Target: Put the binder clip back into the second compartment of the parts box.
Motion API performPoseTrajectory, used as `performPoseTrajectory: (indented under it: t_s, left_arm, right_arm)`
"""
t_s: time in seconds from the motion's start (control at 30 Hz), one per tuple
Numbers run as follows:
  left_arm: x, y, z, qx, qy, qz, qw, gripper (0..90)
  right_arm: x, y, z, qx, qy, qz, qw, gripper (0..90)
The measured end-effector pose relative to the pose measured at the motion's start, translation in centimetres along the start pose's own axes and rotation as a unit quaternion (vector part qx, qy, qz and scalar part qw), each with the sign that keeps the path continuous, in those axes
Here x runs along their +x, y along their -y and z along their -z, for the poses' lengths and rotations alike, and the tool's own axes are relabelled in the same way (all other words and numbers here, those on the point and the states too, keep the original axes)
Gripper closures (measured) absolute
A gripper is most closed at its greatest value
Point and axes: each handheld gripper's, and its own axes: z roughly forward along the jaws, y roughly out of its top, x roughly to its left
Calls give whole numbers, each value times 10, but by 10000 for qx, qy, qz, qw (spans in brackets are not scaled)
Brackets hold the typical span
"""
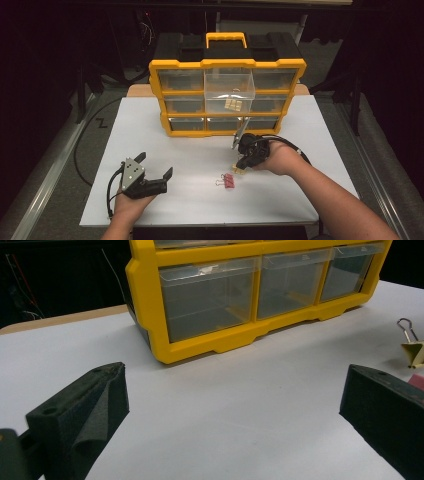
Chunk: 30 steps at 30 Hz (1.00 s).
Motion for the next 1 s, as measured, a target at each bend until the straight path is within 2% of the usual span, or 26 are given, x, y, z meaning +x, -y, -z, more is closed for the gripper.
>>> performPoseTrajectory:
  t_s: [0.2,0.5,0.83,1.0]
  left_arm:
    - [0,0,0,-5,-1,-3,10000,2]
    - [0,0,0,-10,-4,-6,10000,2]
    - [0,0,0,-11,2,-9,10000,2]
    - [-1,0,-1,4,-1,-17,10000,2]
  right_arm:
    - [-2,10,10,86,12,4,10000,900]
    - [-4,23,25,84,117,-150,9998,900]
    - [-5,35,38,79,72,-252,9996,900]
    - [-5,38,47,57,44,-198,9998,900]
